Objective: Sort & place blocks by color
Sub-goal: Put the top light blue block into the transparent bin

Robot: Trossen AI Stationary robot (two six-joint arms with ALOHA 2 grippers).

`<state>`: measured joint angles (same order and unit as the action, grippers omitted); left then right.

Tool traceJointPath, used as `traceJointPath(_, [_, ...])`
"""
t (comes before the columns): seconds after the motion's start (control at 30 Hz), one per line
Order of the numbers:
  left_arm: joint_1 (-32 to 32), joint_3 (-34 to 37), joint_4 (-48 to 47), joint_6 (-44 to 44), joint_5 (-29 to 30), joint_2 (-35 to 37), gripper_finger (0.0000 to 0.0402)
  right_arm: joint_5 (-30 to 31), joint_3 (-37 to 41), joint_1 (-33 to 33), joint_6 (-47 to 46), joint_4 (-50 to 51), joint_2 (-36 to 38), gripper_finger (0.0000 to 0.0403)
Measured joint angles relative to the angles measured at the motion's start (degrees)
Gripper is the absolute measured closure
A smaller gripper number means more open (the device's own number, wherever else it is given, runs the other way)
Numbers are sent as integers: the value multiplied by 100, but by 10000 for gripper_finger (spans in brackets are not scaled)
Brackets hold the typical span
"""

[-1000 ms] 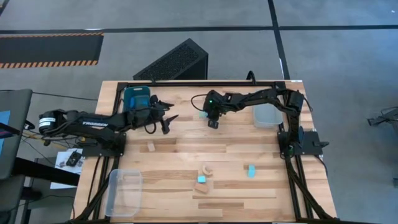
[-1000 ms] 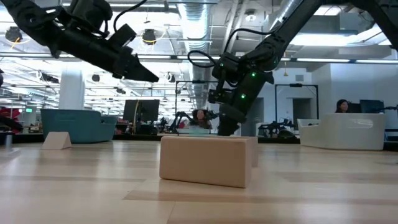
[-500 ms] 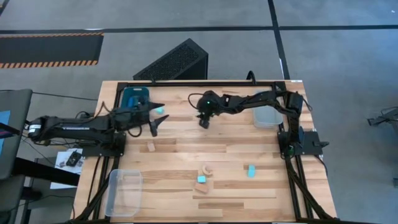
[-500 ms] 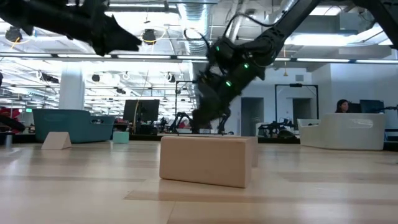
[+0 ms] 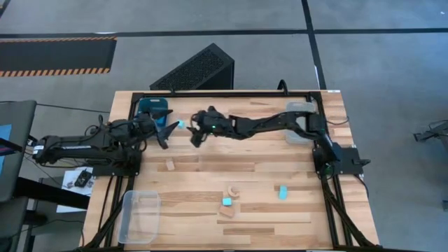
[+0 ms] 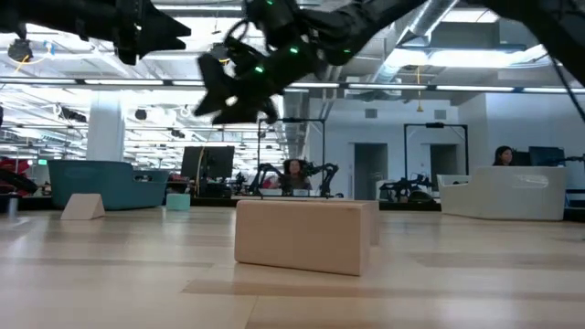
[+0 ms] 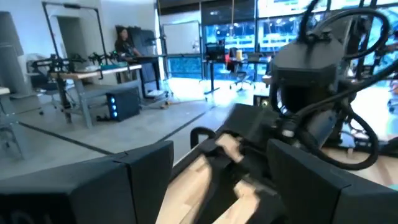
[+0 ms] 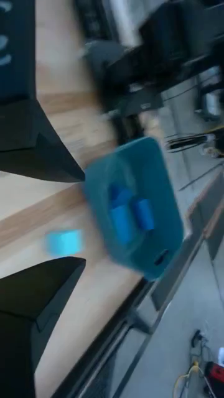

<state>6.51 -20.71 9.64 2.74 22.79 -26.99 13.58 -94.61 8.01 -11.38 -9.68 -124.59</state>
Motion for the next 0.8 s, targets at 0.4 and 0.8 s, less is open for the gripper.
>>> traceJointPath(0.4, [-3,-2,-529,940,56,568,152,334,-4055,49,436,2414,-2482,168])
traceJointPath(0.8, [2,-2,-688,1115,391,801,152,519,-3717,315,173,2102,-2667,195])
